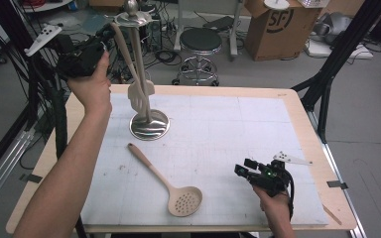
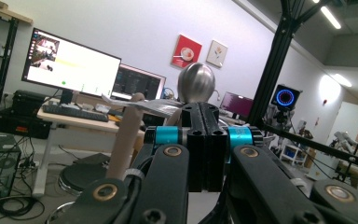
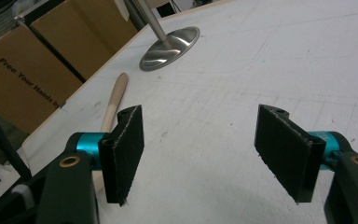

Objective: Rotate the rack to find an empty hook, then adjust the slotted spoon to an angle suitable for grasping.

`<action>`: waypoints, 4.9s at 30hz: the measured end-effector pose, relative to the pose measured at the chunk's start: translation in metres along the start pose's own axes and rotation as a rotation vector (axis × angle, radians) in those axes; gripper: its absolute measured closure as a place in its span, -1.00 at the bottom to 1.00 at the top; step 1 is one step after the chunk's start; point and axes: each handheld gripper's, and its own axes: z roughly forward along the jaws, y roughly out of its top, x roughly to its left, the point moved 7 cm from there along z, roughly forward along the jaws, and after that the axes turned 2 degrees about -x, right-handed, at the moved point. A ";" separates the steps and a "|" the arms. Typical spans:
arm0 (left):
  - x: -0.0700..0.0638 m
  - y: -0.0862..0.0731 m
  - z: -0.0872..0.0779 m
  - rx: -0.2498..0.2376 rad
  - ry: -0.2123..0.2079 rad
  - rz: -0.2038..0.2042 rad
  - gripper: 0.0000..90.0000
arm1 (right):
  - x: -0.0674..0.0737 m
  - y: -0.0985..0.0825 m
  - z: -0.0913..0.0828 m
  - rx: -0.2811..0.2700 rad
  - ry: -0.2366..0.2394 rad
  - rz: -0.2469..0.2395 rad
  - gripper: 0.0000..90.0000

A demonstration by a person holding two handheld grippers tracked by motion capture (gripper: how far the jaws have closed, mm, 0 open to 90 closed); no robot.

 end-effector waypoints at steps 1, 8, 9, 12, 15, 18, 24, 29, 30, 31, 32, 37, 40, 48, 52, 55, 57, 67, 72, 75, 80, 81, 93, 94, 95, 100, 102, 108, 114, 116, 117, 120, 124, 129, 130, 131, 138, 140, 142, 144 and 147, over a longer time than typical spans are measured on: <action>0.001 0.000 0.000 -0.002 0.003 -0.005 1.00 | 0.000 0.000 0.000 0.000 0.001 0.000 -0.27; 0.010 0.002 0.001 0.007 0.005 -0.017 1.00 | 0.000 0.000 0.001 0.005 0.002 0.003 -0.27; 0.011 0.003 0.002 0.012 0.007 -0.017 1.00 | 0.000 0.000 0.001 0.005 0.002 0.002 -0.27; 0.012 0.007 0.005 0.014 -0.002 -0.025 0.99 | 0.000 0.000 0.001 0.004 0.001 0.002 -0.27; 0.011 0.010 0.009 0.024 -0.010 -0.014 0.99 | 0.001 0.000 0.001 0.000 -0.001 0.004 -0.27; 0.011 0.011 0.010 0.018 -0.013 -0.018 0.99 | 0.001 0.000 0.001 -0.004 -0.001 0.003 -0.27; 0.018 0.011 0.012 0.011 0.001 -0.031 0.99 | 0.001 -0.001 0.000 0.000 -0.003 0.000 -0.27; 0.025 0.010 0.014 0.003 0.008 -0.062 0.99 | 0.001 0.000 0.000 -0.003 -0.003 0.005 -0.27; 0.026 0.010 0.014 0.001 0.010 -0.063 0.99 | 0.001 0.000 0.000 -0.004 -0.004 0.005 -0.27; 0.027 0.010 0.013 0.006 0.010 -0.062 0.99 | 0.001 -0.001 0.000 -0.003 -0.004 0.005 -0.27; 0.027 0.010 0.013 0.012 0.008 -0.057 0.99 | 0.001 -0.001 0.000 -0.004 -0.003 0.004 -0.27; 0.025 0.004 0.002 0.024 -0.045 -0.062 0.93 | 0.001 -0.002 0.002 0.007 -0.002 0.007 -0.27; 0.026 -0.004 -0.010 0.017 -0.057 -0.082 0.65 | 0.002 -0.003 0.003 0.011 -0.003 0.008 -0.27; 0.034 -0.030 -0.039 0.054 -0.103 -0.104 0.06 | 0.002 -0.005 0.005 0.019 -0.013 0.000 -0.27; 0.034 -0.036 -0.048 0.066 -0.107 -0.089 -0.05 | 0.002 -0.006 0.007 0.028 -0.016 0.009 -0.27; 0.032 -0.038 -0.054 0.065 -0.116 -0.081 -0.07 | 0.002 -0.007 0.008 0.031 -0.018 0.007 -0.27; 0.031 -0.041 -0.058 0.071 -0.130 -0.080 -0.09 | 0.001 -0.008 0.009 0.032 -0.028 0.005 -0.27; 0.026 -0.058 -0.088 0.098 -0.154 -0.083 -0.13 | 0.000 -0.008 0.009 0.026 -0.033 0.004 -0.28; 0.019 -0.066 -0.105 0.140 -0.177 -0.064 -0.19 | -0.001 -0.009 0.009 0.031 -0.038 0.015 -0.28; 0.015 -0.068 -0.114 0.142 -0.179 -0.053 -0.29 | 0.001 -0.009 0.010 0.033 -0.036 0.006 -0.28; 0.013 -0.079 -0.124 0.141 -0.180 -0.069 -0.32 | 0.002 -0.011 0.013 0.045 -0.038 0.000 -0.27; 0.014 -0.081 -0.126 0.146 -0.180 -0.071 -0.32 | 0.002 -0.012 0.013 0.048 -0.039 0.000 -0.28; 0.028 -0.112 -0.151 0.168 -0.162 -0.118 -0.32 | 0.002 -0.012 0.013 0.046 -0.036 0.000 -0.27; 0.030 -0.114 -0.153 0.175 -0.156 -0.118 -0.32 | 0.002 -0.012 0.013 0.046 -0.034 0.000 -0.27; 0.031 -0.116 -0.155 0.180 -0.151 -0.109 -0.32 | 0.003 -0.011 0.013 0.046 -0.034 0.000 -0.28; 0.031 -0.127 -0.167 0.184 -0.144 -0.103 -0.32 | 0.004 -0.011 0.012 0.043 -0.034 0.000 -0.28; 0.031 -0.134 -0.170 0.183 -0.141 -0.111 -0.32 | 0.004 -0.011 0.011 0.045 -0.033 0.005 -0.28; 0.030 -0.148 -0.175 0.198 -0.144 -0.127 -0.32 | 0.004 -0.011 0.009 0.038 -0.035 0.006 -0.28; 0.029 -0.154 -0.182 0.213 -0.142 -0.129 -0.32 | 0.004 -0.011 0.009 0.039 -0.034 0.009 -0.28; 0.029 -0.158 -0.185 0.227 -0.139 -0.129 -0.33 | 0.004 -0.010 0.010 0.036 -0.032 0.007 -0.28; 0.029 -0.160 -0.187 0.229 -0.137 -0.132 -0.33 | 0.004 -0.011 0.010 0.038 -0.032 0.005 -0.28; 0.030 -0.164 -0.191 0.239 -0.131 -0.144 -0.33 | 0.004 -0.011 0.011 0.040 -0.032 0.001 -0.28; 0.035 -0.168 -0.196 0.237 -0.118 -0.170 -0.33 | 0.005 -0.010 0.011 0.040 -0.031 0.003 -0.28; 0.038 -0.177 -0.205 0.249 -0.097 -0.182 -0.33 | 0.006 -0.009 0.012 0.036 -0.028 0.002 -0.28; 0.039 -0.180 -0.208 0.259 -0.096 -0.185 -0.33 | 0.006 -0.008 0.013 0.034 -0.025 0.004 -0.28; 0.040 -0.182 -0.210 0.272 -0.090 -0.202 -0.33 | 0.008 -0.008 0.014 0.032 -0.020 0.005 -0.28; 0.052 -0.180 -0.225 0.244 -0.062 -0.240 -0.34 | 0.039 0.019 0.021 0.006 0.060 -0.019 -0.28; 0.052 -0.180 -0.227 0.245 -0.061 -0.229 -0.34 | 0.044 0.024 0.028 0.013 0.068 -0.025 -0.28; 0.052 -0.181 -0.228 0.246 -0.059 -0.218 -0.34 | 0.048 0.028 0.035 0.020 0.073 -0.028 -0.28; 0.050 -0.183 -0.228 0.248 -0.064 -0.216 -0.34 | 0.051 0.031 0.041 0.025 0.081 -0.020 -0.28; 0.048 -0.186 -0.227 0.264 -0.066 -0.193 -0.34 | 0.057 0.034 0.051 0.037 0.091 -0.024 -0.28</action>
